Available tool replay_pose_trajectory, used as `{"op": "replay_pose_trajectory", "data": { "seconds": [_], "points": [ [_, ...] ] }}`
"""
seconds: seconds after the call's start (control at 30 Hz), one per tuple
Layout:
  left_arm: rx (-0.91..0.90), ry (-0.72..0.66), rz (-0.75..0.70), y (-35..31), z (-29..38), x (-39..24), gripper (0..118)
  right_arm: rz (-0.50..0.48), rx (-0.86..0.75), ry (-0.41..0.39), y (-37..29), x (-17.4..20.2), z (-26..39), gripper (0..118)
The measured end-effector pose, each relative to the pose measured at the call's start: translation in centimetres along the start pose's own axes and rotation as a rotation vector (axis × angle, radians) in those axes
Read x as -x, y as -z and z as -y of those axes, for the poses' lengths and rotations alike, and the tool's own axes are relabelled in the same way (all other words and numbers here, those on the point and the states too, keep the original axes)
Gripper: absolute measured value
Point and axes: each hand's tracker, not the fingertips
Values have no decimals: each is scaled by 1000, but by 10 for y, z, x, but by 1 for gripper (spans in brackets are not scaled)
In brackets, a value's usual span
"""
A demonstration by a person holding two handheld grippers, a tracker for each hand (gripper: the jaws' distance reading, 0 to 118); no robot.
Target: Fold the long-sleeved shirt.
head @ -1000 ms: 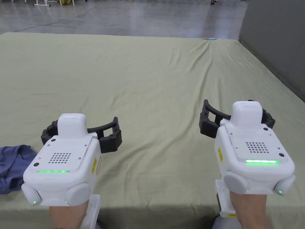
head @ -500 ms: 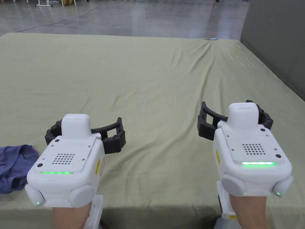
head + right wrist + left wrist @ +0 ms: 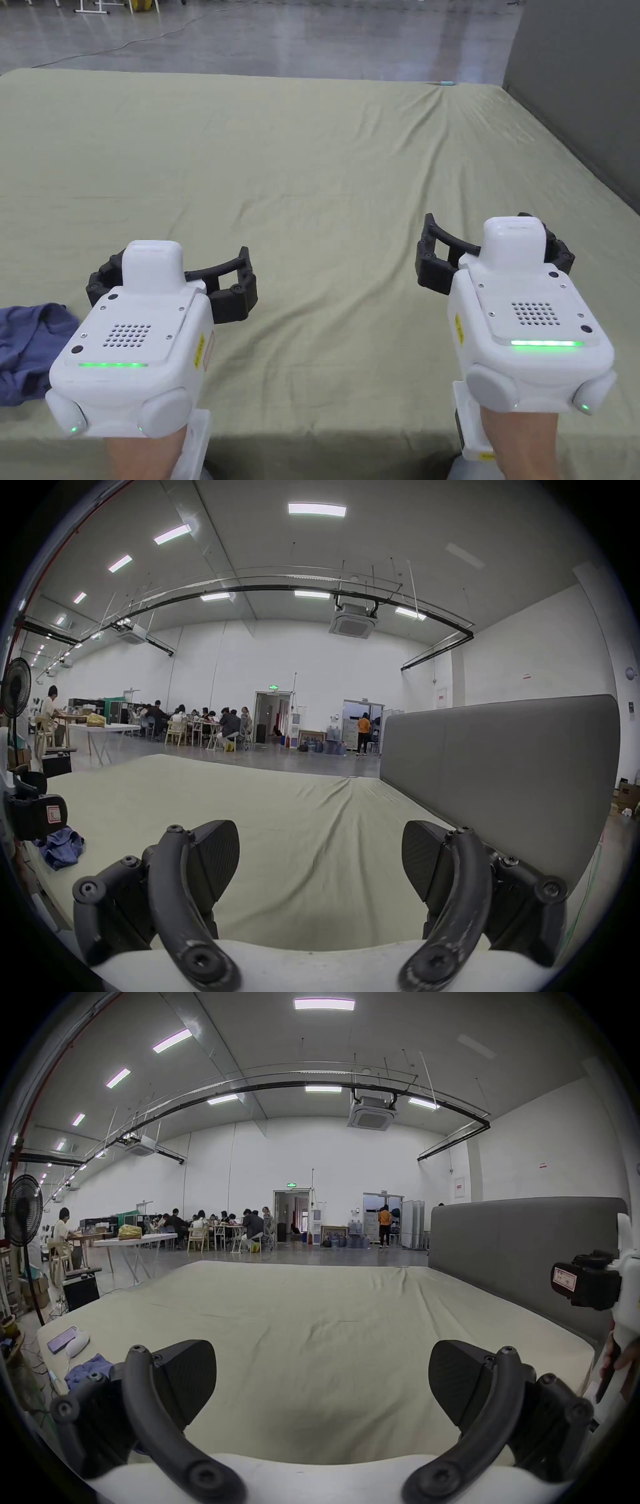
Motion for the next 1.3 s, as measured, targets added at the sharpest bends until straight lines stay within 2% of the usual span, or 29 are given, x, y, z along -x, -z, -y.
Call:
{"op": "replay_pose_trajectory", "data": {
  "seconds": [0.37, 1.3],
  "points": [
    [-17, 51, -34, -1, 2, -3, 117, 0, 6, -4, 1, 2, 1, 97],
    [-19, 43, -46, -1, 0, 1, 117, -17, 23, -10, 4, 6, 5, 97]
  ]
}}
